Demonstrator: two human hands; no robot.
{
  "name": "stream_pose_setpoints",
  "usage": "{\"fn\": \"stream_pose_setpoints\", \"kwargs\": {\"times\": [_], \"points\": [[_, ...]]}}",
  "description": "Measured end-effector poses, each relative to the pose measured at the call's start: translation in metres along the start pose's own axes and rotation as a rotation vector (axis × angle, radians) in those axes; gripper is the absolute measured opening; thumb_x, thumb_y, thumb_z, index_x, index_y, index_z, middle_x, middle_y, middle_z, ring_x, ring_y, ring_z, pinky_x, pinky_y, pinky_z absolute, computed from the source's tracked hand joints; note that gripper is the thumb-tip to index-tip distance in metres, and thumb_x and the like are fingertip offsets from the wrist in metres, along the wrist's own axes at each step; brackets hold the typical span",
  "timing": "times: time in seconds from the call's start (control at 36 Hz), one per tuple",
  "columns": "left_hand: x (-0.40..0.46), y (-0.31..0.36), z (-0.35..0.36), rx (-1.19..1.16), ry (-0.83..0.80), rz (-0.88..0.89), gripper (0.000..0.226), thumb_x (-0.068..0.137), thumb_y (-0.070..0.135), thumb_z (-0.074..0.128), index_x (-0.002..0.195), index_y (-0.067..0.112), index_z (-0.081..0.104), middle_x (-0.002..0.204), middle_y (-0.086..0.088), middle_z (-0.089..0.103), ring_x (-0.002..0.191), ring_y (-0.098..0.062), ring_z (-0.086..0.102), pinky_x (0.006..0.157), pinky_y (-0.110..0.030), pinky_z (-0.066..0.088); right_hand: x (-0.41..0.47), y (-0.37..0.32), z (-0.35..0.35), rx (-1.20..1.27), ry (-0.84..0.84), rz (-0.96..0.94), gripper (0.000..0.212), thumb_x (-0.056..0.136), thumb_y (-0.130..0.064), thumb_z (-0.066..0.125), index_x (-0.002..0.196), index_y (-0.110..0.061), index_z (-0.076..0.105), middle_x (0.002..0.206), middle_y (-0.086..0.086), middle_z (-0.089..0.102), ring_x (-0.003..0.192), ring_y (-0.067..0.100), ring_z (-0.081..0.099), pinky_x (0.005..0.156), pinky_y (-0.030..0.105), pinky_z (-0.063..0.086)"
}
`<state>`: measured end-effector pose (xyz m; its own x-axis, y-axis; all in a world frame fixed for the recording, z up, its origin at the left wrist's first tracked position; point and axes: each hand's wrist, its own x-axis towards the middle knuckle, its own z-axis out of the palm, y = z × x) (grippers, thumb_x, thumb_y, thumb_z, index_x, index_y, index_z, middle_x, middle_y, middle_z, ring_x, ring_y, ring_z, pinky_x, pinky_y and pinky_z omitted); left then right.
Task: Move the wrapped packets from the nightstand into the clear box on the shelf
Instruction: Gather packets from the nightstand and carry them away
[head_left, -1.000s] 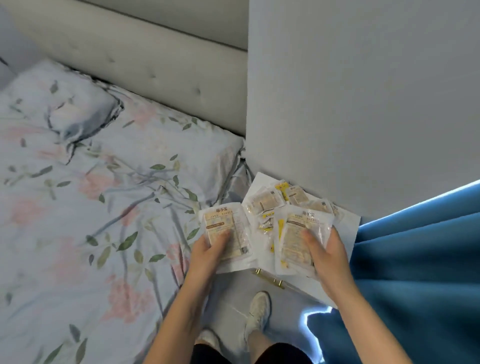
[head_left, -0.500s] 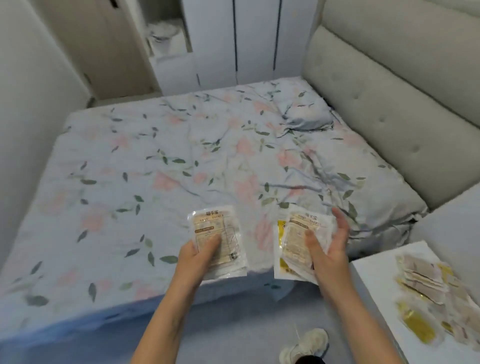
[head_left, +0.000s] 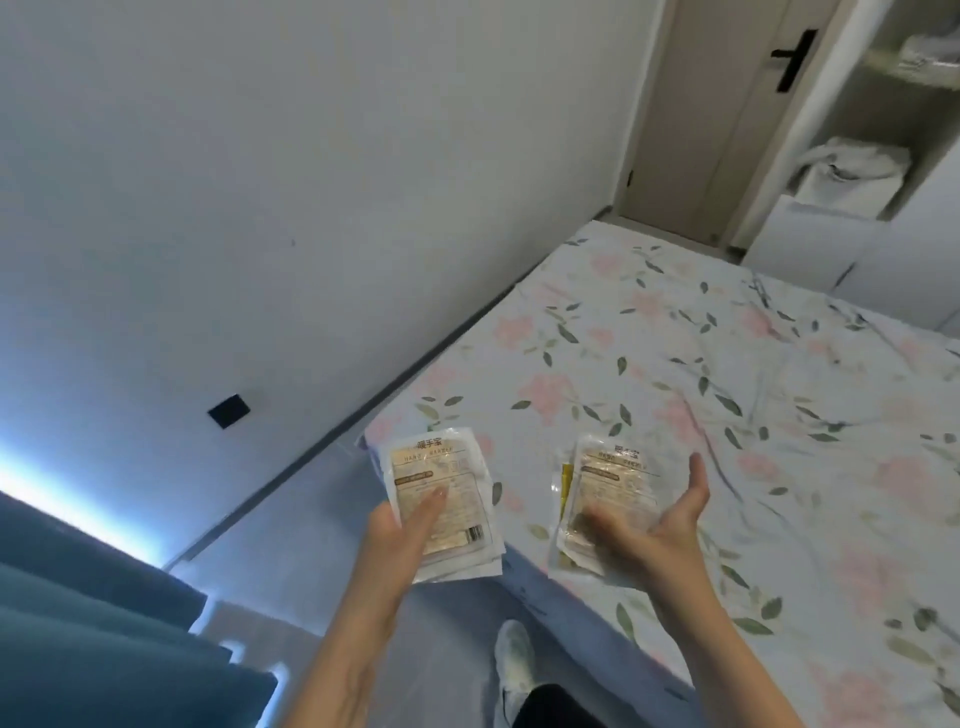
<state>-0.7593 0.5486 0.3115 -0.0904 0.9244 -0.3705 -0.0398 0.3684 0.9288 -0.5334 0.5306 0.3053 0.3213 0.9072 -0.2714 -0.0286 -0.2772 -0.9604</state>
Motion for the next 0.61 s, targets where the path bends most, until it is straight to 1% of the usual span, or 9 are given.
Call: {"fn": "stream_pose_setpoints", "kwargs": {"times": [0.06,0.08,0.14,0.22,0.31,0.33,0.39,0.47,0.61], "points": [[0.020,0.005,-0.018,-0.015,0.046,-0.010,0.009,0.090,0.026,0.063,0.096,0.025,0.069,0.087,0.008,0.076,0.087,-0.012,0.071,0.075,-0.028,0.054,0.021,-0.004,0.027,-0.029,-0.021,0.035,0.097,0.061,-0.016,0.089,0.139,-0.018,0.032,0.102,0.007,0.066,0.080,0.015,0.068,0.072,0.028,0.051],[0.033,0.008,-0.025,-0.022,0.060,-0.011,0.009,0.090,0.026,0.063,0.096,0.026,0.069,0.087,0.009,0.076,0.087,-0.011,0.071,0.074,-0.026,0.053,0.034,-0.007,0.040,-0.038,-0.042,0.043,0.085,0.052,-0.027,0.090,0.124,-0.012,0.050,0.100,0.009,0.070,0.078,0.019,0.069,0.068,0.030,0.052],[0.061,0.016,-0.038,-0.024,0.085,-0.019,0.009,0.090,0.027,0.062,0.096,0.027,0.068,0.085,0.011,0.075,0.083,-0.007,0.071,0.070,-0.022,0.052,0.060,-0.011,0.066,-0.036,-0.086,0.057,0.069,0.041,-0.037,0.085,0.103,-0.012,0.064,0.090,0.009,0.075,0.075,0.022,0.072,0.060,0.031,0.053],[0.110,0.033,-0.052,-0.033,0.119,-0.029,0.009,0.091,0.026,0.062,0.096,0.024,0.069,0.083,0.010,0.076,0.077,-0.005,0.071,0.067,-0.021,0.052,0.104,-0.017,0.101,0.056,-0.130,0.066,0.050,0.063,-0.021,0.087,0.106,-0.013,0.062,0.088,0.007,0.074,0.074,0.029,0.068,0.060,0.034,0.052],[0.160,0.058,-0.064,-0.064,0.143,-0.037,0.010,0.091,0.024,0.062,0.097,0.023,0.069,0.086,0.007,0.076,0.079,-0.009,0.072,0.070,-0.025,0.053,0.150,-0.034,0.139,0.130,-0.181,0.079,0.042,0.067,-0.026,0.084,0.101,-0.014,0.061,0.077,0.009,0.068,0.064,0.025,0.057,0.047,0.025,0.043],[0.175,0.066,-0.068,-0.076,0.151,-0.043,0.010,0.091,0.023,0.062,0.097,0.023,0.070,0.087,0.006,0.076,0.081,-0.010,0.072,0.072,-0.026,0.053,0.166,-0.040,0.151,0.143,-0.182,0.092,0.037,0.072,-0.020,0.081,0.102,-0.014,0.061,0.078,0.008,0.069,0.062,0.025,0.059,0.046,0.024,0.045],[0.203,0.083,-0.076,-0.087,0.157,-0.057,0.010,0.090,0.024,0.062,0.097,0.023,0.070,0.087,0.006,0.076,0.083,-0.011,0.072,0.074,-0.028,0.053,0.192,-0.054,0.175,0.178,-0.184,0.114,0.027,0.078,-0.009,0.073,0.102,-0.015,0.062,0.084,0.007,0.074,0.067,0.024,0.069,0.055,0.033,0.056],[0.244,0.106,-0.090,-0.091,0.174,-0.058,0.011,0.090,0.025,0.063,0.098,0.023,0.070,0.087,0.006,0.076,0.082,-0.012,0.072,0.076,-0.031,0.054,0.226,-0.078,0.213,0.202,-0.230,0.134,0.027,0.079,-0.003,0.070,0.103,-0.013,0.062,0.087,0.009,0.075,0.071,0.025,0.073,0.062,0.042,0.060],[0.301,0.133,-0.122,-0.115,0.203,-0.061,0.014,0.090,0.024,0.063,0.102,0.022,0.069,0.093,0.003,0.076,0.090,-0.017,0.072,0.087,-0.038,0.054,0.269,-0.105,0.273,0.191,-0.268,0.116,0.026,0.081,-0.003,0.068,0.104,-0.012,0.061,0.084,0.007,0.075,0.068,0.023,0.072,0.054,0.037,0.059]]}}
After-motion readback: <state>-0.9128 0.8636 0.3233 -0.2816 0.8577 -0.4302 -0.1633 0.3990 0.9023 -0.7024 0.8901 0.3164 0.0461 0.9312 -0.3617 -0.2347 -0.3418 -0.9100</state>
